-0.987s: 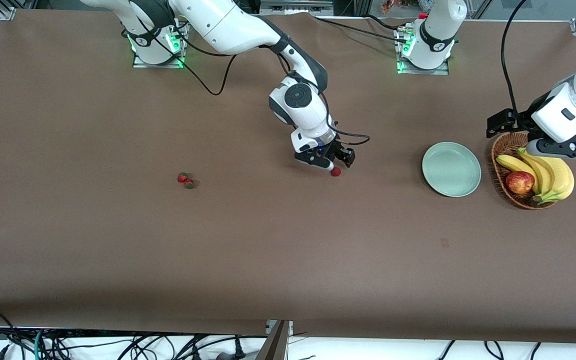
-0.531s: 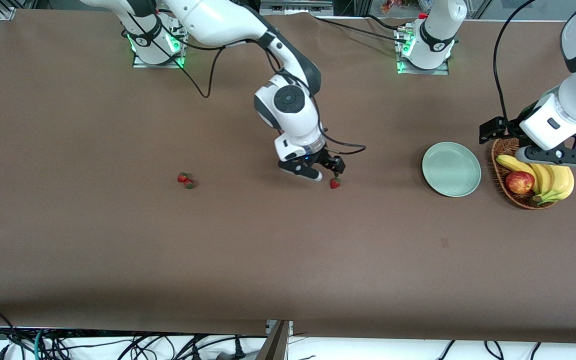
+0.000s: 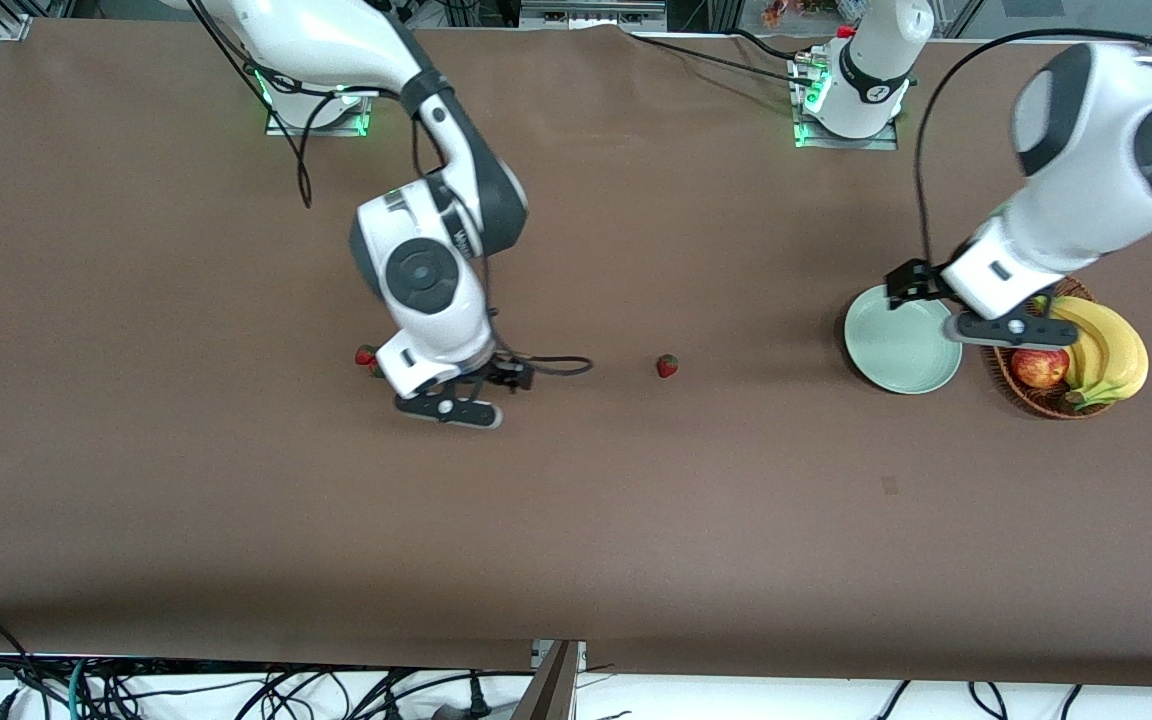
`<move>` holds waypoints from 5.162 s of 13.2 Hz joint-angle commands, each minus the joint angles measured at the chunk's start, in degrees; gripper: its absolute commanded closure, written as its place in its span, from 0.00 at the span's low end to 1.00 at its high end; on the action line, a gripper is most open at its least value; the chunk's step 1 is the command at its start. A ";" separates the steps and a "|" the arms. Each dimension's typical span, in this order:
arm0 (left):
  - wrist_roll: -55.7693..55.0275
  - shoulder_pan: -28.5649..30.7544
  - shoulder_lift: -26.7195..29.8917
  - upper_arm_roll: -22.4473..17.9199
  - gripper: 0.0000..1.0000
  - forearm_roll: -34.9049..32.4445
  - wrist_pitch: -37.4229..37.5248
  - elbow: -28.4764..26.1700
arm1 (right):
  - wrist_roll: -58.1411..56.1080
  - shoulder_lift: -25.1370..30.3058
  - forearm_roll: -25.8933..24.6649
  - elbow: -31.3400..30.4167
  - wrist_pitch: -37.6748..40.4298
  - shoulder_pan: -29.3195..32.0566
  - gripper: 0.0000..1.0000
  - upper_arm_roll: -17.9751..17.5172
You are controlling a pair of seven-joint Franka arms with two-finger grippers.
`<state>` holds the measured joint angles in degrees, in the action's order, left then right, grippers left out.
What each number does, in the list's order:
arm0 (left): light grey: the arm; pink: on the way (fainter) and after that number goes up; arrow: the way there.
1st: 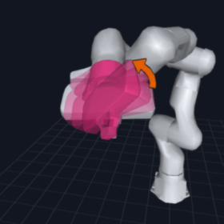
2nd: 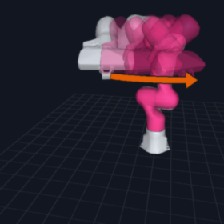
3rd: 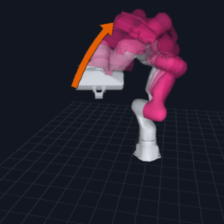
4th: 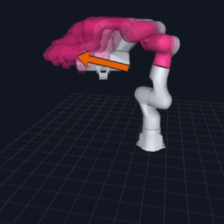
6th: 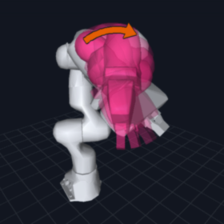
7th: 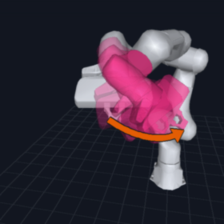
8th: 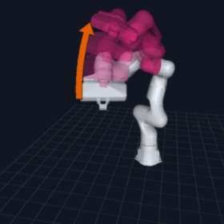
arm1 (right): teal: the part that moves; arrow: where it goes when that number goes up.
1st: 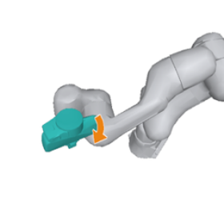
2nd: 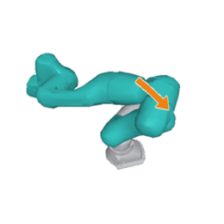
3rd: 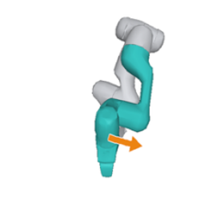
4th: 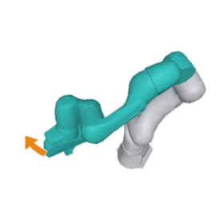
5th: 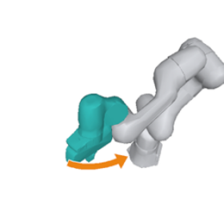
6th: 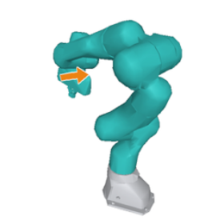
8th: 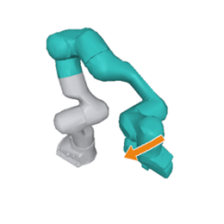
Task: Collect all strawberries into plate
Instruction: 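Reach the left gripper to the strawberry while the right gripper returns, then grasp the strawberry with the left gripper while the right gripper lowers, then place the strawberry on the plate with the left gripper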
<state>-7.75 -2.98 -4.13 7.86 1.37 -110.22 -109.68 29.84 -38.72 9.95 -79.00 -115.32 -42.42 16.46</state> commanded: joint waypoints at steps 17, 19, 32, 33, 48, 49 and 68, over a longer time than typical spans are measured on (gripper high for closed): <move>-50.87 -4.40 -36.82 20.18 0.00 -30.28 -31.02 6.67 | -31.24 12.26 4.11 -40.00 -17.21 3.75 0.10 6.39; -51.31 -5.01 -37.18 20.18 0.00 -30.29 -30.93 6.58 | -32.47 11.91 4.11 -40.01 -17.92 4.53 0.10 6.39; -53.25 -4.93 -37.36 20.80 0.72 -29.15 -29.35 6.32 | -43.38 9.62 11.58 -38.51 -20.47 9.73 0.12 5.69; -53.16 -4.84 -37.10 20.80 0.73 -29.06 -28.65 6.49 | -43.81 9.80 11.58 -38.25 -20.47 9.73 0.12 5.69; 20.64 -0.97 -10.02 -13.90 0.72 4.51 0.27 -2.28 | -36.98 4.88 18.51 -26.91 -9.93 12.28 0.12 4.90; 22.06 -1.06 -10.37 -15.40 0.72 4.51 -0.43 -3.34 | -34.44 4.62 20.35 -26.91 -9.93 12.10 0.12 4.90; 31.48 -0.80 -14.34 -20.25 0.00 3.55 -23.91 -16.18 | -28.26 3.12 20.81 -30.51 -13.88 11.13 0.25 4.90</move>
<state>22.03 -3.16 -20.59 -11.59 4.45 -135.74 -126.40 2.34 -36.18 29.70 -107.84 -128.44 -30.90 21.38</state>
